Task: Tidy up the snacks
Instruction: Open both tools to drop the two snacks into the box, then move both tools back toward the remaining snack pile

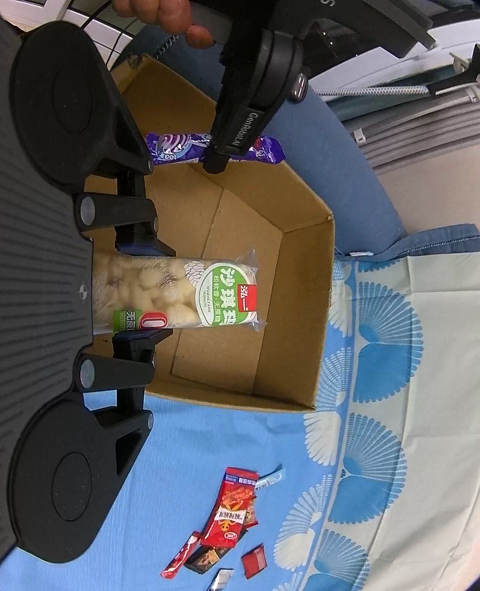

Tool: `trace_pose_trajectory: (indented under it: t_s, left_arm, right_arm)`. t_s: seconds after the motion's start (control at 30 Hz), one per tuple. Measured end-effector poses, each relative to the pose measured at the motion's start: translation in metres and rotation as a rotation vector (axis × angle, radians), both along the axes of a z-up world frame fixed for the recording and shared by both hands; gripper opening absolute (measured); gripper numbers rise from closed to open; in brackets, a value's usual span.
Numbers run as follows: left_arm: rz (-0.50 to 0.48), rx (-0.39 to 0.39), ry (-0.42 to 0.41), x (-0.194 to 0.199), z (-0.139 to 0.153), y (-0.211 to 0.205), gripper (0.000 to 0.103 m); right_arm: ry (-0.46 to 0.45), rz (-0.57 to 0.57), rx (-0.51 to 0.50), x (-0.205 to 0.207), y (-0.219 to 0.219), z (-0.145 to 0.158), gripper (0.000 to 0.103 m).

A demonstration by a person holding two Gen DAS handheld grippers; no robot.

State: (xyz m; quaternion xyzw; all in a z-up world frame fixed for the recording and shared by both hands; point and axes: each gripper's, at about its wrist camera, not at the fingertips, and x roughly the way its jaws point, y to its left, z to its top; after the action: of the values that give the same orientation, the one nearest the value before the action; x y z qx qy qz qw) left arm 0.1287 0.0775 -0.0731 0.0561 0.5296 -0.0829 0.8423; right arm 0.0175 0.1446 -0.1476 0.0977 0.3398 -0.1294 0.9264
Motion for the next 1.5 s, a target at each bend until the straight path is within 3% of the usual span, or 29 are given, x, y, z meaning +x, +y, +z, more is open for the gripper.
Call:
trace_pose_trajectory:
  t_s: [0.1, 0.13, 0.17, 0.2, 0.23, 0.37, 0.47, 0.77, 0.93, 1.07, 1.23, 1.5]
  left_arm:
    - [-0.008, 0.018, 0.009, 0.006, -0.006, -0.001, 0.023]
    - [-0.012, 0.026, 0.014, 0.008, -0.008, -0.002, 0.054]
    - [-0.012, 0.036, 0.016, 0.009, -0.008, -0.003, 0.095]
    - [-0.005, 0.051, 0.007, 0.009, -0.008, -0.003, 0.103]
    - [0.005, 0.066, -0.02, 0.006, -0.005, -0.002, 0.103]
    - [-0.026, 0.125, -0.014, -0.005, 0.009, -0.002, 0.103]
    - [-0.039, 0.134, -0.002, -0.021, 0.036, 0.002, 0.103]
    - [-0.127, 0.096, -0.104, -0.094, 0.171, 0.009, 0.103]
    - [-0.155, 0.03, -0.204, -0.143, 0.252, 0.002, 0.103]
    - [-0.207, -0.023, -0.278, -0.183, 0.298, -0.011, 0.103]
    - [-0.285, -0.064, -0.347, -0.222, 0.326, -0.032, 0.103]
    - [-0.355, -0.062, -0.347, -0.247, 0.327, -0.068, 0.103]
  right_arm:
    - [0.006, 0.001, 0.009, 0.007, -0.004, -0.005, 0.04]
    - [0.0, -0.001, 0.011, 0.008, -0.005, -0.005, 0.043]
    - [-0.008, -0.006, 0.011, 0.01, -0.006, -0.004, 0.061]
    - [-0.012, -0.016, 0.007, 0.01, -0.007, -0.003, 0.071]
    - [-0.016, -0.029, -0.002, 0.009, -0.007, -0.001, 0.083]
    - [-0.016, -0.039, -0.02, -0.006, -0.006, 0.009, 0.085]
    - [-0.008, -0.073, -0.006, -0.029, -0.006, 0.018, 0.085]
    - [-0.083, -0.188, -0.042, -0.111, 0.0, 0.056, 0.086]
    - [-0.138, -0.212, -0.061, -0.144, 0.007, 0.072, 0.086]
    - [-0.176, -0.231, -0.082, -0.166, 0.011, 0.08, 0.087]
    - [-0.212, -0.275, -0.092, -0.193, 0.009, 0.085, 0.087]
    - [-0.245, -0.342, -0.089, -0.226, -0.008, 0.083, 0.087]
